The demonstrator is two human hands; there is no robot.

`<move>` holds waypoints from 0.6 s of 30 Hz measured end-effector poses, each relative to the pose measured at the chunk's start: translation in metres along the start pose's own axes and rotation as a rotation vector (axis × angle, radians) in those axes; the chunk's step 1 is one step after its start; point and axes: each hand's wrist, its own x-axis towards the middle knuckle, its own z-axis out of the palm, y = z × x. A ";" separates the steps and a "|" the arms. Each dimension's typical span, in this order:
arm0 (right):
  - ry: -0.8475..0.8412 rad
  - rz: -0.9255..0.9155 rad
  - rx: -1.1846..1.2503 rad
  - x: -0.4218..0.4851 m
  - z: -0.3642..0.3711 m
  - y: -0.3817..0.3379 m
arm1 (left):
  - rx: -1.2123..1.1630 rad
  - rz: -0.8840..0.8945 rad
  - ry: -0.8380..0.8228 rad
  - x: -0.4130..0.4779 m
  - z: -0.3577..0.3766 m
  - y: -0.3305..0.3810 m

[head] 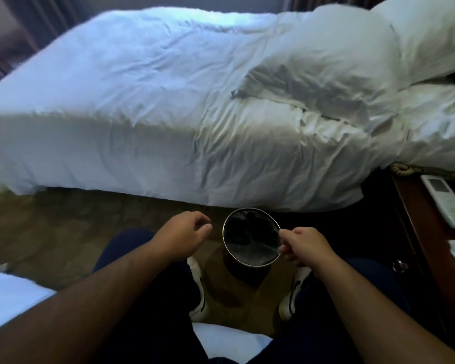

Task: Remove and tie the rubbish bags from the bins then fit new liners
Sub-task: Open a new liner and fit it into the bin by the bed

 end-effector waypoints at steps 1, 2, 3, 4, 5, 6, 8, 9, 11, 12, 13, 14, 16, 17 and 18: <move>0.002 -0.024 0.007 -0.005 -0.001 -0.001 | -0.010 0.005 0.028 -0.007 -0.003 0.001; 0.006 -0.040 0.013 -0.005 -0.001 -0.001 | -0.017 -0.001 0.048 -0.008 -0.003 0.000; 0.022 -0.075 0.008 -0.018 -0.002 -0.004 | -0.013 0.008 0.093 -0.020 -0.005 0.001; 0.032 -0.095 0.006 -0.023 -0.002 -0.005 | -0.005 0.009 0.121 -0.026 -0.005 0.001; 0.043 -0.103 0.012 -0.024 -0.003 -0.007 | 0.000 0.007 0.140 -0.026 -0.005 0.001; 0.054 -0.120 0.017 -0.030 -0.004 -0.009 | -0.002 0.006 0.167 -0.031 -0.005 0.000; 0.070 -0.147 0.025 -0.044 -0.005 -0.015 | -0.038 0.001 0.218 -0.042 -0.008 -0.005; 0.085 -0.157 0.021 -0.049 -0.006 -0.017 | -0.052 0.001 0.237 -0.044 -0.009 -0.008; 0.113 -0.173 0.008 -0.057 -0.009 -0.021 | -0.071 -0.005 0.250 -0.045 -0.012 -0.014; 0.126 -0.178 0.008 -0.061 -0.010 -0.023 | -0.087 -0.014 0.246 -0.045 -0.014 -0.017; 0.140 -0.184 0.010 -0.063 -0.011 -0.024 | -0.106 -0.021 0.240 -0.043 -0.016 -0.019; 0.155 -0.187 0.012 -0.066 -0.012 -0.026 | -0.118 -0.029 0.240 -0.041 -0.017 -0.022; 0.180 -0.188 0.015 -0.071 -0.013 -0.028 | -0.127 -0.041 0.243 -0.038 -0.018 -0.025; 0.186 -0.189 0.014 -0.071 -0.014 -0.028 | -0.136 -0.047 0.246 -0.035 -0.018 -0.027; 0.188 -0.186 0.008 -0.070 -0.014 -0.028 | -0.152 -0.053 0.250 -0.033 -0.017 -0.029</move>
